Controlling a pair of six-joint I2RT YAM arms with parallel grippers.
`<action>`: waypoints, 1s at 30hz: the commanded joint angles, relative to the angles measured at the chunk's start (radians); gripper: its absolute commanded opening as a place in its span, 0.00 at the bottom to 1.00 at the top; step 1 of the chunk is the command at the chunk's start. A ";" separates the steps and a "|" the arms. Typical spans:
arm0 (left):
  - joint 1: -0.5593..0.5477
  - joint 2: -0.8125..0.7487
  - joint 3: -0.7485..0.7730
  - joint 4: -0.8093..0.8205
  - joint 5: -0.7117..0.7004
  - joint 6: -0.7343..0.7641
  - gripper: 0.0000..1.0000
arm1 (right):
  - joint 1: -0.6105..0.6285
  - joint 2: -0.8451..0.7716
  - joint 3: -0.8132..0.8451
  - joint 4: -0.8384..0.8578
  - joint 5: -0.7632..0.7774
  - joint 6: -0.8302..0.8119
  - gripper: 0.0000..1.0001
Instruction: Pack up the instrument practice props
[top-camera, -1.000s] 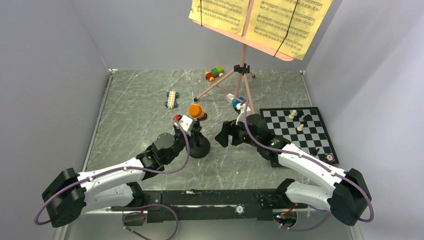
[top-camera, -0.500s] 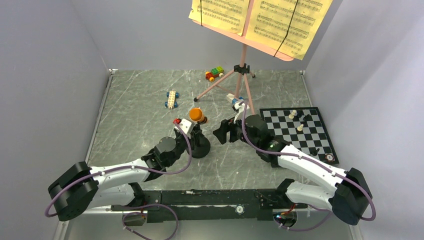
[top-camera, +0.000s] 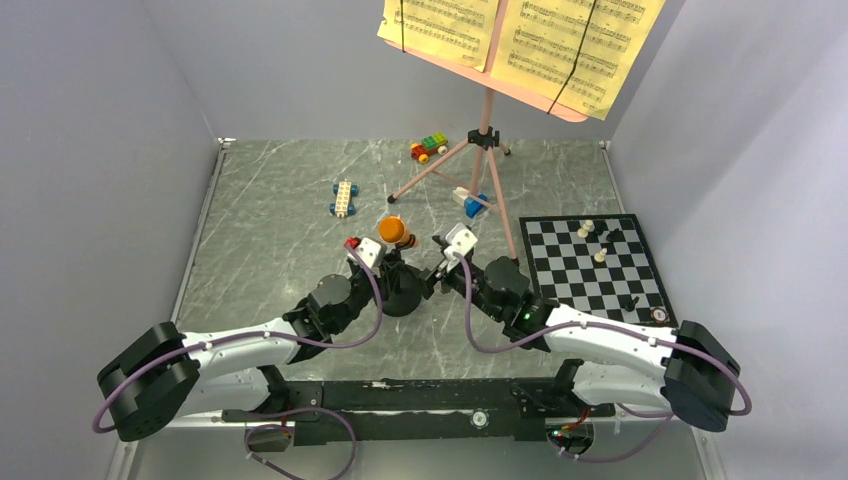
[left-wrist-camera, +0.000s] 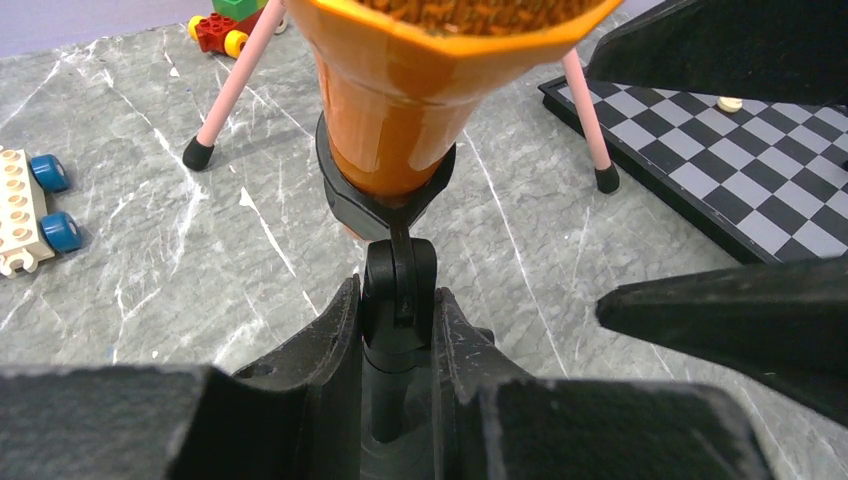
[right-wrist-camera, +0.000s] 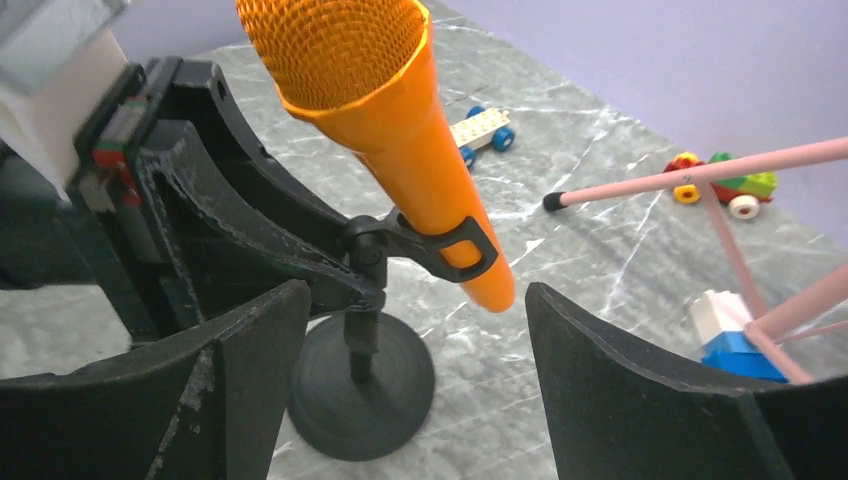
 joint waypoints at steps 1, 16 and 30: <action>-0.005 0.015 -0.028 -0.238 0.073 -0.085 0.00 | 0.015 0.046 -0.066 0.327 0.058 -0.191 0.84; -0.005 -0.011 -0.030 -0.343 0.118 -0.084 0.00 | 0.014 0.189 -0.001 0.489 0.001 -0.254 0.84; -0.005 -0.017 -0.019 -0.347 0.147 -0.065 0.00 | -0.008 0.314 0.075 0.526 -0.035 -0.349 0.79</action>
